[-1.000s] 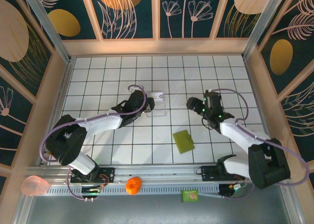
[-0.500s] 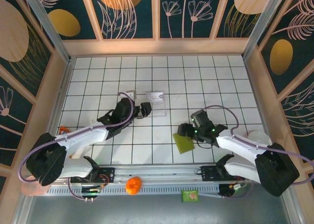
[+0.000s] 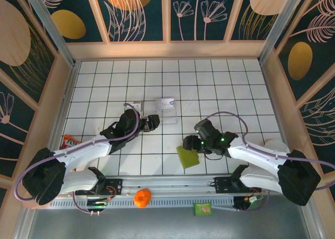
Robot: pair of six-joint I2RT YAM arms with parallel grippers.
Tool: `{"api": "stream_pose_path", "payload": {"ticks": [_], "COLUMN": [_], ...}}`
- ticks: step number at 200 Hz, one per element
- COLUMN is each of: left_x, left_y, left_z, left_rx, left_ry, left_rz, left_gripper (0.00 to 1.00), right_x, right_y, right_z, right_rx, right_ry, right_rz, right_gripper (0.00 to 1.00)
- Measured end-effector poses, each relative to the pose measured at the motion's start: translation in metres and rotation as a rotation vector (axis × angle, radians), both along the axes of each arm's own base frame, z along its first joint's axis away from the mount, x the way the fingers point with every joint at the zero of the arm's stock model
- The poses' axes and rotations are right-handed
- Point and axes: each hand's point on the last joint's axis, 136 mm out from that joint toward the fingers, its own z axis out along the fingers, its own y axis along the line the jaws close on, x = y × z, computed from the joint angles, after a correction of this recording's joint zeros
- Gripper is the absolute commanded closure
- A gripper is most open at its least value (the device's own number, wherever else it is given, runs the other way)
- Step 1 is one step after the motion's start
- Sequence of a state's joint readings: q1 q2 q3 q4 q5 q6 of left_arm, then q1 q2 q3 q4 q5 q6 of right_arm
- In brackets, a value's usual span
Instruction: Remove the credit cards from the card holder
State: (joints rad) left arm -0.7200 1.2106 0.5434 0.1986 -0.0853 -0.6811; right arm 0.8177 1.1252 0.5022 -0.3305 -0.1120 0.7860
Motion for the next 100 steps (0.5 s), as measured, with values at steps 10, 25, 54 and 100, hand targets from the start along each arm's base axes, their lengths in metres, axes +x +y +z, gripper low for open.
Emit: {"api": "stream_pose_path", "payload": {"ticks": [10,25,54,100], "left_x": [-0.001,-0.002,-0.005,-0.012], "left_y": [-0.001,-0.002,-0.004,-0.009], "left_z": [-0.001,-0.001,-0.003,-0.008], "left_rx": [-0.003,-0.007,-0.009,-0.023], "left_ry": [0.001,0.003,0.007,0.019], "left_rz": [-0.006,-0.018,-0.039,-0.078], "left_gripper": [0.19,0.19,0.19,0.20], "right_x": [0.000,-0.002,-0.002,0.000], "right_y": [-0.004,-0.008,-0.009,0.001], "right_z": [-0.007,-0.017,-0.023,-0.025], "right_rx": [-0.033,-0.076,-0.117,-0.127], "right_ry": [0.011,0.031,0.041,0.049], "right_rz": [-0.003,0.008,0.050,0.125], "right_gripper": [0.33,0.33,0.37,0.62]}}
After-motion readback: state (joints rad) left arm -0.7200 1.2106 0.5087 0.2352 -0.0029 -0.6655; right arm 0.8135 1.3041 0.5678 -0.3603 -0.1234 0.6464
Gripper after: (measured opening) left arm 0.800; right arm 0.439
